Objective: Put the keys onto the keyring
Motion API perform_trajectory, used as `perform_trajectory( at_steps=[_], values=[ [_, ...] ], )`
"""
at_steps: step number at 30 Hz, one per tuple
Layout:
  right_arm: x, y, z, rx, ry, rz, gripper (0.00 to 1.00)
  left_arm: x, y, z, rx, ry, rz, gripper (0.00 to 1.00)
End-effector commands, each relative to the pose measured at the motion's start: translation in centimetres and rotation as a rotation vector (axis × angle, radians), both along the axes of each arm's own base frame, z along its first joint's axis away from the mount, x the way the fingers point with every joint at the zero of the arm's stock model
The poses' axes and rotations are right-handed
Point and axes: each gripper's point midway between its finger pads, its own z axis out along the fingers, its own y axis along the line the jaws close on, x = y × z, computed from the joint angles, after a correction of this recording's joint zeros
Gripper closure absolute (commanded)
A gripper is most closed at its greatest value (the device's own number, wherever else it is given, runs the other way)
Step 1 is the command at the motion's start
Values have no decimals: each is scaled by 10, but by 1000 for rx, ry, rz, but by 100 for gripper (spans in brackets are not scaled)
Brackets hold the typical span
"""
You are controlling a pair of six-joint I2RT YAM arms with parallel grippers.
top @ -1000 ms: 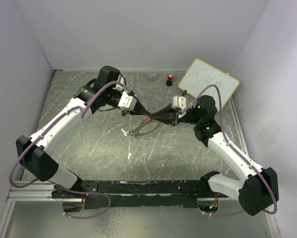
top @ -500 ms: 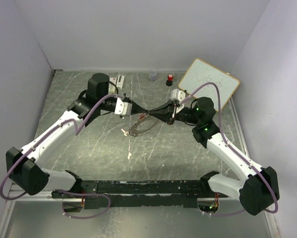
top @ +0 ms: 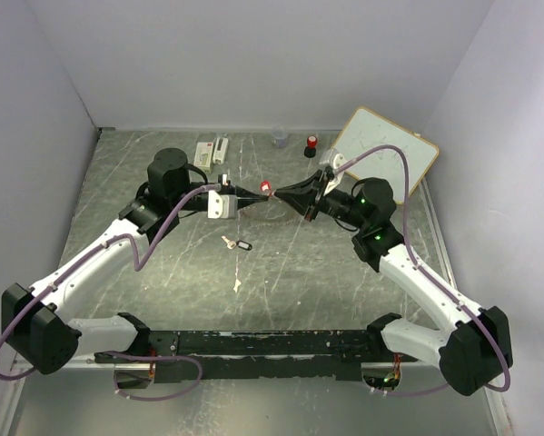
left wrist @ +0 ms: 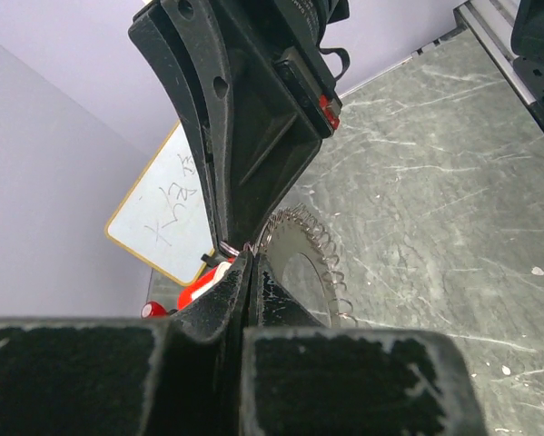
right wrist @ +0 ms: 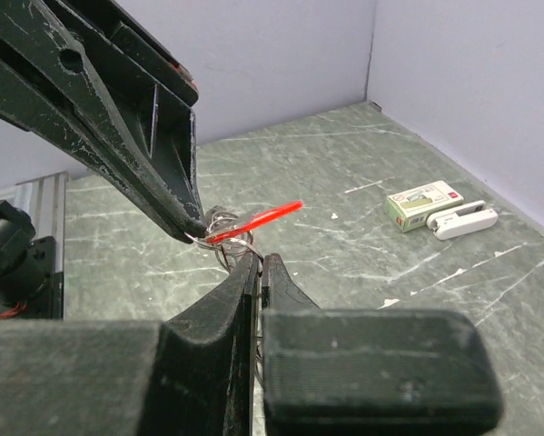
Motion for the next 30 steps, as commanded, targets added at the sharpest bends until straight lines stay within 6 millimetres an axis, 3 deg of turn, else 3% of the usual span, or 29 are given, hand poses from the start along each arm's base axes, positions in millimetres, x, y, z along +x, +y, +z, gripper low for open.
perform_trajectory(
  at_steps=[1,14,30],
  values=[
    [15,-14,24,50,-34,-117,100,-13,-1,13,-29,-39,-56,93],
    [11,-12,53,143,-23,-96,100,0,-6,-6,-6,-9,-20,93],
    [13,-8,55,144,-8,-77,100,10,-9,10,-39,-32,5,93]
  ],
)
